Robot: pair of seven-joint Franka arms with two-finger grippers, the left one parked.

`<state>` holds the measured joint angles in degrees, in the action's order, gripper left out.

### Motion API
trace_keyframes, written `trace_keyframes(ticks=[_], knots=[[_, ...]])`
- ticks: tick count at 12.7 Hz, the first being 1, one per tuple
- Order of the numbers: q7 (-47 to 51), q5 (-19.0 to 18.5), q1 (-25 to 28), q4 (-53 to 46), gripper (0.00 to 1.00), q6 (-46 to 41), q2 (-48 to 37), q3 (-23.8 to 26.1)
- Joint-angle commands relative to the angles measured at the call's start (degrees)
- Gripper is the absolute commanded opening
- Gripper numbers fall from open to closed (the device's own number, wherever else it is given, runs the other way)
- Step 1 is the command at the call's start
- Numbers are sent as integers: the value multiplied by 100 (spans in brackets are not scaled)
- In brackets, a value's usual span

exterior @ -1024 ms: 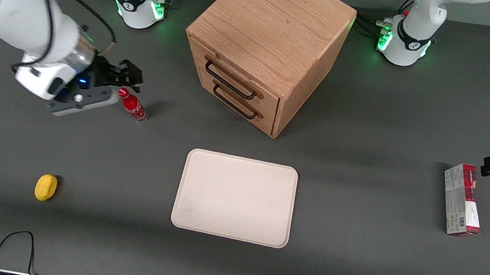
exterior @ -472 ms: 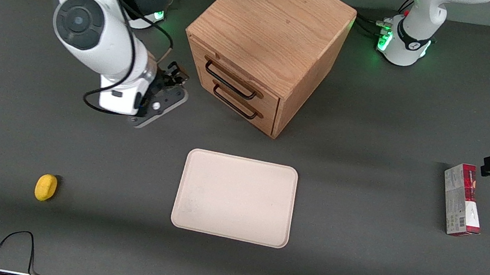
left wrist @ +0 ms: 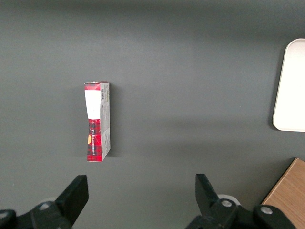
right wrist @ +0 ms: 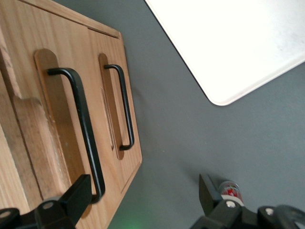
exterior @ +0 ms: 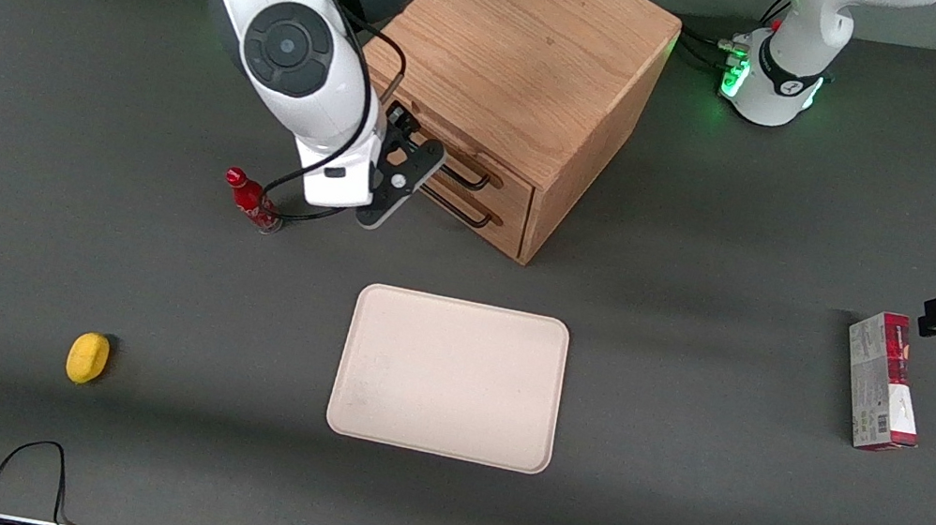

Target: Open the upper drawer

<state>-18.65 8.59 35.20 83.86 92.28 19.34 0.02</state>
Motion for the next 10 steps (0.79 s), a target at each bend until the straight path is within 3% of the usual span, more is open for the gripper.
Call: trace_keyframes(ticks=[1,10], knots=[[-192,257,101,-150,100,106,236,-37],[-201,767,232,-98,100,264,553,-46]])
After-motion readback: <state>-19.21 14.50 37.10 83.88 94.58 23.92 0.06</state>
